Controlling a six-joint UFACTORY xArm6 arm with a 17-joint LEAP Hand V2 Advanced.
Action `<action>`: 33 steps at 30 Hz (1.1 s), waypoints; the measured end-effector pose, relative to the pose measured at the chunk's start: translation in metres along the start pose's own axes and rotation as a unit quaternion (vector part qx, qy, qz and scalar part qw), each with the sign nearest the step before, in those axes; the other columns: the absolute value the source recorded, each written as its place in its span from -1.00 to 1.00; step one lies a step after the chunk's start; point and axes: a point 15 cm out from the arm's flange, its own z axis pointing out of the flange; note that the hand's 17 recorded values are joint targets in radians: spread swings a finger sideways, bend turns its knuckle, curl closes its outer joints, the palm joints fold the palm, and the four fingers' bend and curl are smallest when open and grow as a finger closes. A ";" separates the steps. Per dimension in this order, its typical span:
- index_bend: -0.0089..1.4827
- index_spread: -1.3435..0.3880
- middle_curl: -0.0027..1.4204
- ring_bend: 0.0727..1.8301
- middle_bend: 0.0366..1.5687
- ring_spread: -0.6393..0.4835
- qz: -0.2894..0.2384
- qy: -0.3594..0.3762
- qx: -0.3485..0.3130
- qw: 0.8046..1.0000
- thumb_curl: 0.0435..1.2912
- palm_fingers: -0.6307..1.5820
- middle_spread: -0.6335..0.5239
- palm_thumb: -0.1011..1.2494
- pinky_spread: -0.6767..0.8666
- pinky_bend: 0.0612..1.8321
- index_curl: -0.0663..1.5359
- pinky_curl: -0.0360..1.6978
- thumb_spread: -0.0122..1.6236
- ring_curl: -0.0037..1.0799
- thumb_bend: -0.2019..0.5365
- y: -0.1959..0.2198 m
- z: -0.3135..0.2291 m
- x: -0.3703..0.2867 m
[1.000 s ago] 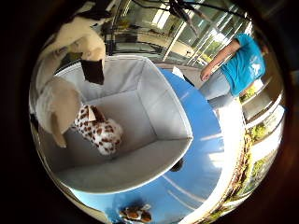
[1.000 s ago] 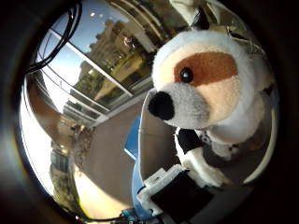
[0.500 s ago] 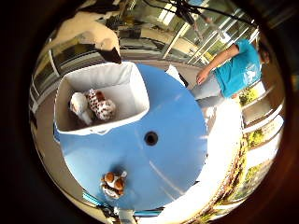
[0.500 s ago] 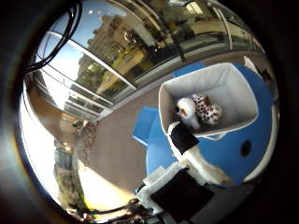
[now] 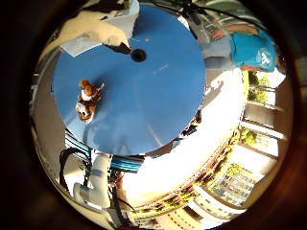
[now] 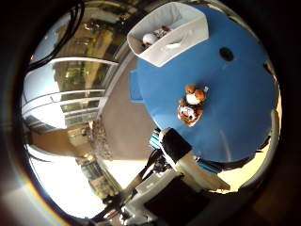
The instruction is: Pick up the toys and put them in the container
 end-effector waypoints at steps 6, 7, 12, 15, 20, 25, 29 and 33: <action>-0.79 0.48 -0.48 -0.43 -0.79 0.71 0.014 -0.010 -0.022 1.000 -0.55 -0.35 0.36 -0.18 0.54 -0.06 -0.54 -0.57 0.38 -0.45 -0.53 0.000 0.066 0.015; -0.78 0.49 -0.48 -0.44 -0.79 0.71 0.017 -0.008 -0.018 1.000 -0.55 -0.34 0.36 -0.17 0.54 -0.06 -0.54 -0.58 0.38 -0.45 -0.53 -0.004 0.078 0.017; -0.78 0.52 -0.48 -0.44 -0.79 0.72 0.016 -0.014 -0.045 0.999 -0.56 -0.32 0.36 -0.17 0.54 -0.07 -0.56 -0.60 0.38 -0.45 -0.53 -0.008 0.149 0.010; -0.78 0.54 -0.48 -0.45 -0.79 0.72 0.019 -0.009 -0.053 0.998 -0.56 -0.30 0.36 -0.17 0.54 -0.07 -0.57 -0.62 0.38 -0.46 -0.53 -0.021 0.176 0.001; -0.75 0.58 -0.48 -0.39 -0.78 0.72 0.023 -0.010 -0.076 0.997 -0.56 -0.19 0.33 -0.15 0.54 -0.10 -0.57 -0.65 0.38 -0.44 -0.52 -0.032 0.210 -0.004; -0.76 0.50 -0.41 -0.19 -0.56 0.65 0.007 0.009 -0.102 0.995 -0.55 0.26 0.14 -0.12 0.53 -0.05 -0.58 -0.69 0.38 -0.39 -0.51 -0.035 0.228 -0.017; -0.76 0.31 -0.23 0.02 -0.22 0.50 -0.004 0.025 -0.113 0.993 -0.51 0.61 0.01 0.00 0.46 0.10 -0.55 -0.61 0.38 -0.21 -0.49 -0.034 0.232 -0.019; -0.73 0.18 -0.07 0.25 0.01 0.35 -0.015 0.028 -0.134 0.990 -0.45 0.57 -0.08 0.13 0.41 0.19 -0.52 -0.54 0.36 -0.03 -0.46 -0.033 0.246 -0.026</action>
